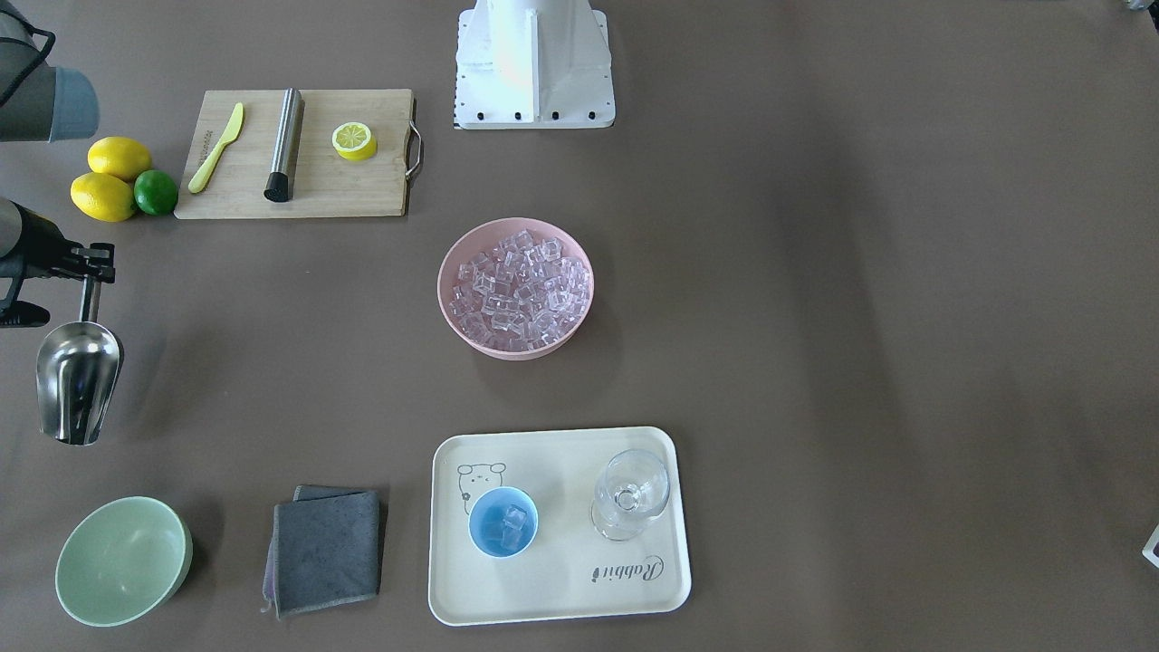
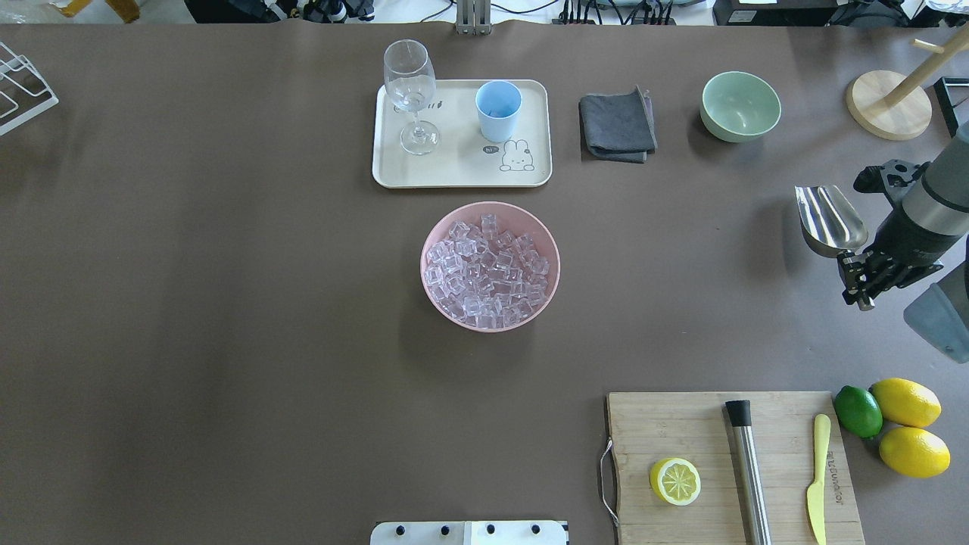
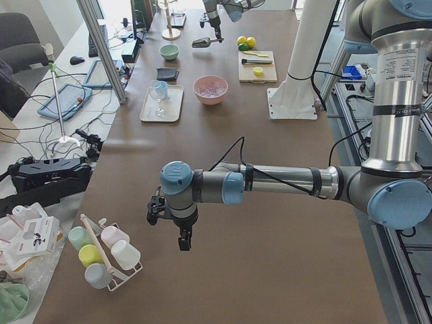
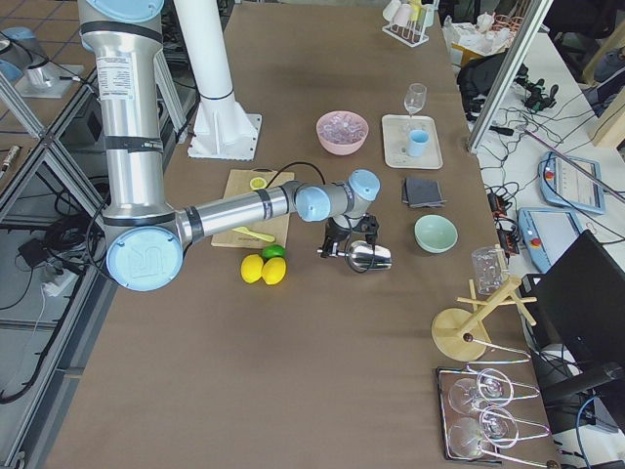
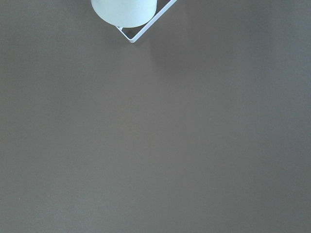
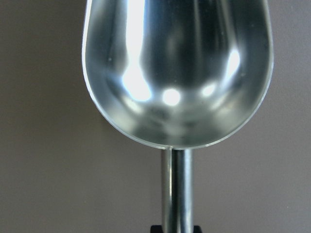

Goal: Put ice in cup with scoop
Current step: 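Carry the empty scoop back to its starting spot with the right gripper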

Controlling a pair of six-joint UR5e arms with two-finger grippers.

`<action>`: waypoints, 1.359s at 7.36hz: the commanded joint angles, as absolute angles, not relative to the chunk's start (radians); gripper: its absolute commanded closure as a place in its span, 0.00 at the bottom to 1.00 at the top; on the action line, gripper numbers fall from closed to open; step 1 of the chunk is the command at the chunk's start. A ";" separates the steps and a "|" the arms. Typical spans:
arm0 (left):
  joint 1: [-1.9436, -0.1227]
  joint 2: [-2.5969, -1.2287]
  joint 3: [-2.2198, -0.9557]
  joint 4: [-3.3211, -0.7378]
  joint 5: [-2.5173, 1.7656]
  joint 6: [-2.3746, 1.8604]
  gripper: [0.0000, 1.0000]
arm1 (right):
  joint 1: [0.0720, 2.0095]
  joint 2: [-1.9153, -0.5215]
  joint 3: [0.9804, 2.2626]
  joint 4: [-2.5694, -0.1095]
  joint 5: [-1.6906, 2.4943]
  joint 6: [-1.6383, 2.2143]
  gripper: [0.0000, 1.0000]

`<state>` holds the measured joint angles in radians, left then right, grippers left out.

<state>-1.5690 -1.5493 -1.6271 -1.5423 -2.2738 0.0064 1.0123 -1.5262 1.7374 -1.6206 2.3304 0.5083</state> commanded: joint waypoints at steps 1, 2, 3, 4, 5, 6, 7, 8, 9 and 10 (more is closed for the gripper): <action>-1.588 -1.557 -1.620 -1.537 -2.307 0.008 0.02 | 1.012 -1.523 1.729 -1.620 2.339 0.506 0.74; -1.604 -1.557 -1.627 -1.536 -2.309 0.006 0.02 | 1.011 -1.523 1.733 -1.621 2.341 0.506 0.54; -1.605 -1.560 -1.632 -1.552 -2.309 0.012 0.02 | 1.012 -1.519 1.738 -1.620 2.345 0.506 0.35; -1.597 -1.571 -1.629 -1.561 -2.304 0.012 0.02 | 1.012 -1.520 1.750 -1.620 2.344 0.503 0.13; -1.597 -1.578 -1.618 -1.562 -2.306 0.011 0.02 | 1.012 -1.517 1.765 -1.620 2.342 0.499 0.02; -1.598 -1.589 -1.620 -1.559 -2.307 0.008 0.02 | 1.025 -1.522 1.813 -1.631 2.332 0.502 0.01; -1.600 -1.582 -1.605 -1.559 -2.309 0.011 0.02 | 1.088 -1.522 1.821 -1.631 2.332 0.497 0.01; -1.600 -1.582 -1.608 -1.560 -2.309 0.008 0.02 | 1.162 -1.523 1.824 -1.634 2.332 0.482 0.01; -1.597 -1.583 -1.620 -1.562 -2.309 0.005 0.02 | 1.252 -1.517 1.825 -1.697 2.332 0.369 0.01; -1.598 -1.580 -1.624 -1.562 -2.309 0.005 0.02 | 1.335 -1.502 1.818 -1.792 2.332 0.212 0.01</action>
